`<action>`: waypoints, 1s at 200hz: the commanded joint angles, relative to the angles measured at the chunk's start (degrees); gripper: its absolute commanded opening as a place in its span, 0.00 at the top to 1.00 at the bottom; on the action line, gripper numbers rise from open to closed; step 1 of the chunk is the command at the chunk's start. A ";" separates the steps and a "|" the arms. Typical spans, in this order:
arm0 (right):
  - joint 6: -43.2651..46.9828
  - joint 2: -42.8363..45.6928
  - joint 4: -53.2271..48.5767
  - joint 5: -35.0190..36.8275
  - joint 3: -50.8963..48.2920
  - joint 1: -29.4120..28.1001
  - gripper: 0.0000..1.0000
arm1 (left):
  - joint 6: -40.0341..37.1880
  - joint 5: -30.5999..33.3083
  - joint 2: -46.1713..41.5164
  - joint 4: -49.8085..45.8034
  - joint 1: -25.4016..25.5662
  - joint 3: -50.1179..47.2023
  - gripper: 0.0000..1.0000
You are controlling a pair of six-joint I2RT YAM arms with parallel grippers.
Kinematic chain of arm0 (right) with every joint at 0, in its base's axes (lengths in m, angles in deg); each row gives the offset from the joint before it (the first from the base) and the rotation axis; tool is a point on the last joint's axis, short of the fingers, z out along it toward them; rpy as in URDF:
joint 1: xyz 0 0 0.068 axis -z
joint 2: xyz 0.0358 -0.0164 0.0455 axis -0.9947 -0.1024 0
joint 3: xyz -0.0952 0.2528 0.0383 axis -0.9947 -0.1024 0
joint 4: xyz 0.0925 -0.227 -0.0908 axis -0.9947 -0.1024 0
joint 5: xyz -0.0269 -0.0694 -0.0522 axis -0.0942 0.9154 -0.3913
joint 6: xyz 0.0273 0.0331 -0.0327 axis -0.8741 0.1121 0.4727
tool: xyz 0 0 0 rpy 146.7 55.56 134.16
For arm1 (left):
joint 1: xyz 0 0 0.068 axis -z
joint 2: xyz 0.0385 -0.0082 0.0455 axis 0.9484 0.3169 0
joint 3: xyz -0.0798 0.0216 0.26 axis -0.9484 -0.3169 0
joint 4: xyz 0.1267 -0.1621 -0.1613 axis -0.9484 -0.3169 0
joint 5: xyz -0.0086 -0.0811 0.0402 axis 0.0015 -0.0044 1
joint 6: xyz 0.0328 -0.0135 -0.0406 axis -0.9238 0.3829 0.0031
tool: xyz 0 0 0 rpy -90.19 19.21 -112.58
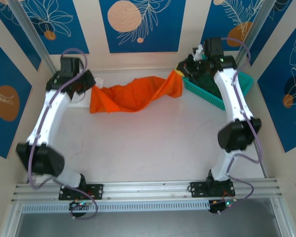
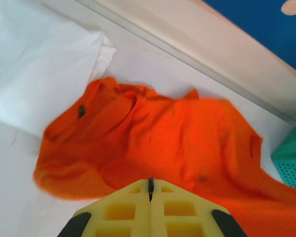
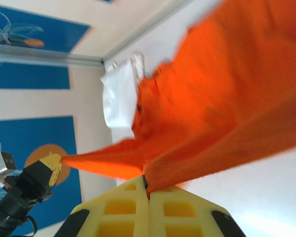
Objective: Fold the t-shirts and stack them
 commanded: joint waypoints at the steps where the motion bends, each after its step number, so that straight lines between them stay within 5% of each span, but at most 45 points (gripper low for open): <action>1: 0.09 -10.96 -6.14 -3.25 25.19 1.22 1.00 | -1.25 -2.19 10.16 -1.55 -0.73 25.15 1.00; 22: -9.10 -23.69 -4.57 -6.45 50.66 4.20 1.00 | -2.74 -3.47 24.21 -8.14 -0.84 56.33 1.00; 33: -13.57 -22.67 1.99 -8.02 48.70 5.42 1.00 | -2.55 -5.43 29.36 -8.69 -1.26 69.64 1.00; 45: -13.84 -17.18 7.24 -7.27 40.69 5.94 1.00 | -2.28 -7.22 28.86 -5.74 -1.49 71.87 1.00; 78: -6.63 -3.61 6.45 -7.91 28.08 5.82 1.00 | -6.46 -11.72 12.54 -1.18 -0.69 49.15 1.00; 104: 4.49 6.29 -2.75 -8.25 20.74 3.90 1.00 | -10.10 -10.49 -11.01 8.47 0.54 13.44 1.00; 146: 7.86 34.16 -0.18 -5.88 -28.59 -1.53 1.00 | -5.07 -9.20 -45.74 1.76 0.63 -27.58 1.00; 158: 7.73 41.31 -1.71 -3.23 -43.29 -1.82 1.00 | -3.00 -8.60 -54.62 -3.93 0.56 -34.48 0.80; 173: 6.09 49.24 -2.28 -1.51 -60.25 -0.83 0.97 | -1.43 -7.26 -63.81 -10.68 0.56 -40.59 0.75; 189: 3.91 54.20 -4.48 1.14 -72.75 0.07 0.78 | 3.40 1.06 -70.50 -18.71 0.55 -43.51 0.34; 200: 1.90 55.46 -7.60 4.61 -76.42 0.74 0.60 | 5.23 7.64 -72.91 -21.54 0.55 -43.88 0.27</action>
